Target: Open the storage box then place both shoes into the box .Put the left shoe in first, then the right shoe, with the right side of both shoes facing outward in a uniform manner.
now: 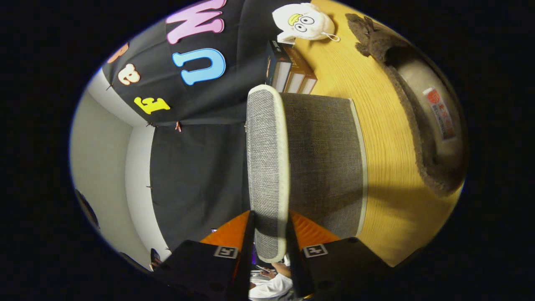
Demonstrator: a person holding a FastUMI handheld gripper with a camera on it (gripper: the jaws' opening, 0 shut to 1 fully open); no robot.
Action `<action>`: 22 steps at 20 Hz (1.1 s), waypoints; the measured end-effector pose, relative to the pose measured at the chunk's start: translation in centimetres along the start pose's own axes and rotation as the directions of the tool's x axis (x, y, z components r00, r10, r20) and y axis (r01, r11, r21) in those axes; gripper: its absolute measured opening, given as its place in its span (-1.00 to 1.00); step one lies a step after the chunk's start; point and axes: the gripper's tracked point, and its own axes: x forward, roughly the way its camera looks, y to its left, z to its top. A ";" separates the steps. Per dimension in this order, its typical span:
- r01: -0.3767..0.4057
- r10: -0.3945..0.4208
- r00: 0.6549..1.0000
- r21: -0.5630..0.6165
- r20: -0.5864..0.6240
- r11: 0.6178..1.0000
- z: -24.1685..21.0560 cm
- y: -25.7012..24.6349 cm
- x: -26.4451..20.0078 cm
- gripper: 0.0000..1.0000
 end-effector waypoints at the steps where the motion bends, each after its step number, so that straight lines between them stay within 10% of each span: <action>1: -0.007 0.007 1.000 0.008 0.016 1.000 0.2 0.4 -0.2 -0.43; 6: -0.002 0.002 1.000 -0.008 0.009 1.000 -0.7 1.3 0.0 -0.90; 22: -0.027 0.024 1.000 -0.199 -0.017 0.980 -4.6 13.3 6.2 -0.91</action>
